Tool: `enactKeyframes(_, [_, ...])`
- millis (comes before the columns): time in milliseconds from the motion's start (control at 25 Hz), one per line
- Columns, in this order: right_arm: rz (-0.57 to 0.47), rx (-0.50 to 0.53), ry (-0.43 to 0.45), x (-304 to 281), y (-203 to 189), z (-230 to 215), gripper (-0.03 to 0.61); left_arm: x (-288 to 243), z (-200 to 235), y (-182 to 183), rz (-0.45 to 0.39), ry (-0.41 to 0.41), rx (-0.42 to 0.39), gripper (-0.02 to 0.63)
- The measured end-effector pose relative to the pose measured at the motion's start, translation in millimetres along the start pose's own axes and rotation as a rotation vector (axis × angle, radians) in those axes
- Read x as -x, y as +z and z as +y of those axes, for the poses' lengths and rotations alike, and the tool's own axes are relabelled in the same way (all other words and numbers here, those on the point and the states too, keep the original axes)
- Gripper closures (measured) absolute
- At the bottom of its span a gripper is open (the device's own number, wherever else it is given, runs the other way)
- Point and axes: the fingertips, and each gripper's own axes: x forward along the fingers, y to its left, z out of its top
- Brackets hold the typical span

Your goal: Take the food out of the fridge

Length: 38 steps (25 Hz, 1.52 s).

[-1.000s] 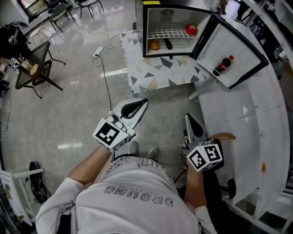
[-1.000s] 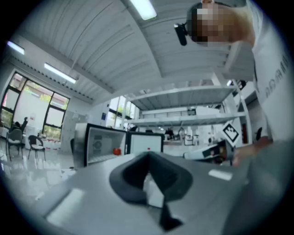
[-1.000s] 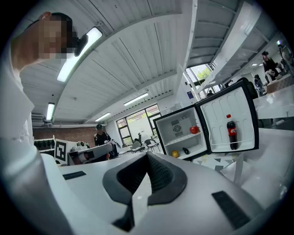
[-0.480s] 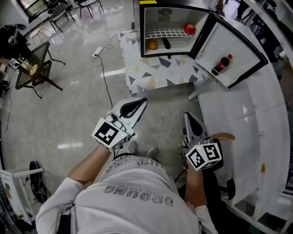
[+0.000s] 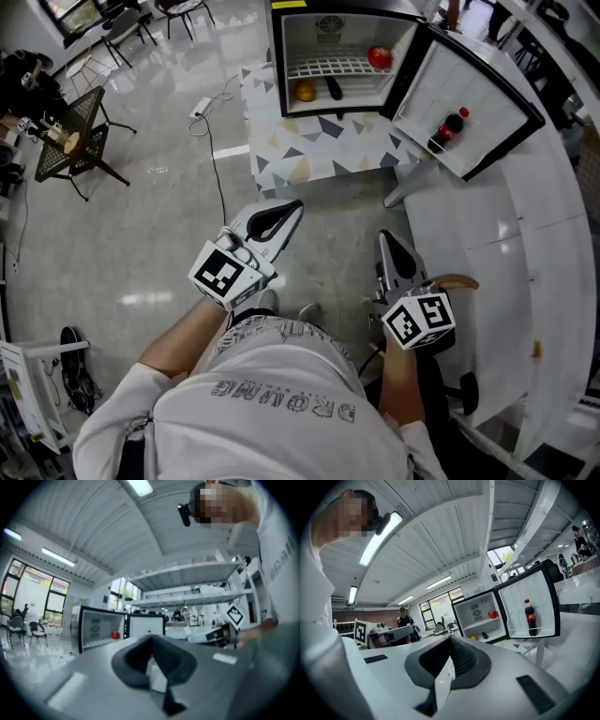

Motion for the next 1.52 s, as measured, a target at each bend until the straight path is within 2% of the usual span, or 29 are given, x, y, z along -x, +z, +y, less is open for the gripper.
enactKeyframes(360, [0.006,-0.026,-0.009,18,-3,-30,0.581,-20,-23,-1,-0.007,-0.003,-0.013,0.606])
enactKeyframes(720, [0.018,-0.033,-0.013,15,-5,-51,0.581,-36,-20,-9,-0.007,0.009,-0.005,0.606])
enactKeyframes(1120, [0.026,-0.039,-0.017,-14,-2,-72,0.581,-61,8,-17,-0.007,0.015,0.014,0.606])
enactKeyframes(1520, [0.044,-0.054,-0.009,-79,3,-94,0.581,-100,67,-23,-0.012,0.019,0.041,0.606])
